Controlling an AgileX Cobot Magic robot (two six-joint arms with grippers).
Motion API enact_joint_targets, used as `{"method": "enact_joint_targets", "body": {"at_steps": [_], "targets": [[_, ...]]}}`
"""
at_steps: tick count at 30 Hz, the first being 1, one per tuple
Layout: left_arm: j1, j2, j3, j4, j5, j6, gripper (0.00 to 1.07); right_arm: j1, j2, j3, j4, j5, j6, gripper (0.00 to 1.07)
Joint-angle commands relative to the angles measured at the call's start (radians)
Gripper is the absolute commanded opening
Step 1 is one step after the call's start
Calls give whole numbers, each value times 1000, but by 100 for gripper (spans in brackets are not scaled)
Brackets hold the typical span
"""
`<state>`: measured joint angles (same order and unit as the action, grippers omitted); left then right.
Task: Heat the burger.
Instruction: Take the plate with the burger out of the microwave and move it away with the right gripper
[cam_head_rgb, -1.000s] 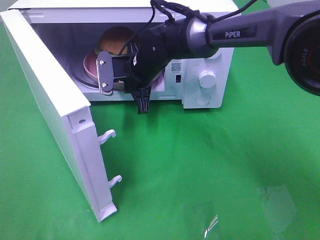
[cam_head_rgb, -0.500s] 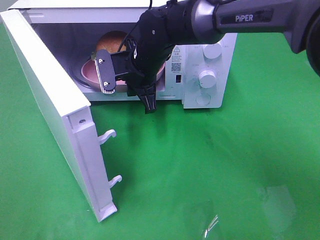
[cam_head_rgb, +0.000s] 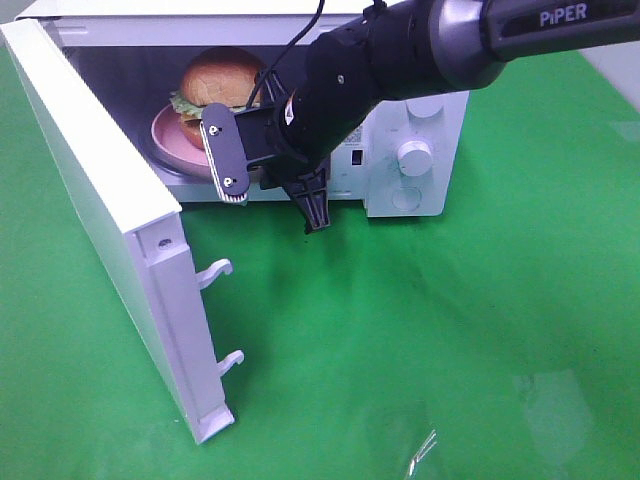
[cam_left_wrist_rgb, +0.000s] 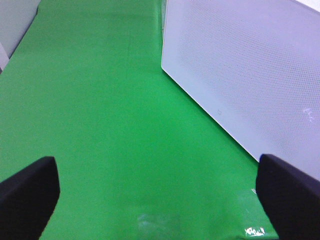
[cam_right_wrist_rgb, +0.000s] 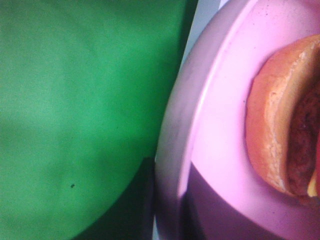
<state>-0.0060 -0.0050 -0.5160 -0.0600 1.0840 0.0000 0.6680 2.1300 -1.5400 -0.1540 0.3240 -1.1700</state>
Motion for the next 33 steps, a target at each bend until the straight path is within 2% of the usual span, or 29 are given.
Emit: {"method": "enact_joint_targets", "body": {"at_steps": [1, 33], "targets": [[2, -5, -1, -2, -13, 0, 101, -13, -58, 49, -39, -56, 8, 0], [2, -5, -1, -3, -13, 0, 100, -13, -310, 435, -135, -224, -20, 0]]}}
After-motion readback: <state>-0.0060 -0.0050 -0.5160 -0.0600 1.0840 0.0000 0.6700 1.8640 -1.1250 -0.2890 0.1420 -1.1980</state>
